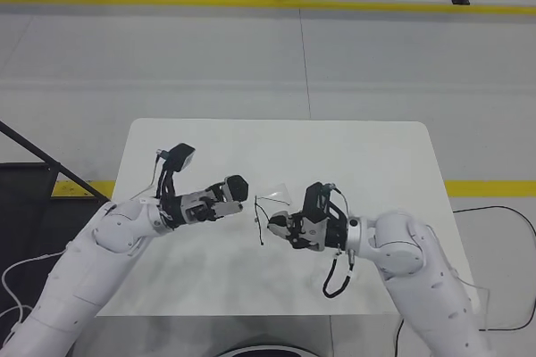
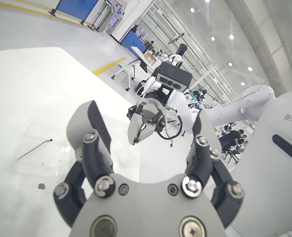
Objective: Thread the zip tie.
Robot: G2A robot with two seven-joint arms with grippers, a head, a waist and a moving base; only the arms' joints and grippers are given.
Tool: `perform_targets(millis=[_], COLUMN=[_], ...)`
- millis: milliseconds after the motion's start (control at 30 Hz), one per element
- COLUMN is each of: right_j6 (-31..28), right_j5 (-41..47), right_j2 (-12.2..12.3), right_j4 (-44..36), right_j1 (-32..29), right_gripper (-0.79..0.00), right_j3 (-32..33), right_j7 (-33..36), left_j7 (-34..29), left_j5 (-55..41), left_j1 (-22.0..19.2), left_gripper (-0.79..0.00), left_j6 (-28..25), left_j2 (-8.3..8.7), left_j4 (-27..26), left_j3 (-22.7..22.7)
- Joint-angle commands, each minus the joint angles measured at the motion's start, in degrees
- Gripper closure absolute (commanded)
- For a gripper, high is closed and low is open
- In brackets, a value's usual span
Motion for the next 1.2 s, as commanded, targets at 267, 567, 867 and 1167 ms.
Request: perform_targets(millis=[267, 567, 867, 1167], right_j6=[0.29, 0.76, 1.12, 1.21], right_j5=[1.42, 2.16, 2.60, 2.93], right_j2=[0.31, 0.64, 0.98, 1.32], right_j4=[1.56, 2.02, 2.59, 2.91], right_j1=[1.96, 2.84, 3.41, 3.71], right_gripper=[0.000, 0.000, 0.000, 0.000], right_j3=[-1.71, -2.89, -3.73, -4.36], right_j7=[1.02, 1.37, 1.34, 0.98], left_j7=[-2.10, -1.68, -1.88, -2.41], left_j5=[-0.44, 0.99, -0.15, -0.15], left_j1=[-1.62, -1.71, -2.06, -2.15], left_gripper=[-0.372, -0.314, -0.175, -0.105], left_j6=[1.19, 0.74, -0.34, -0.72], left_j2=[-0.53, -0.96, -1.23, -1.38], left_j4=[1.42, 1.62, 2.31, 2.43], left_j3=[1.53, 2.16, 2.13, 1.98])
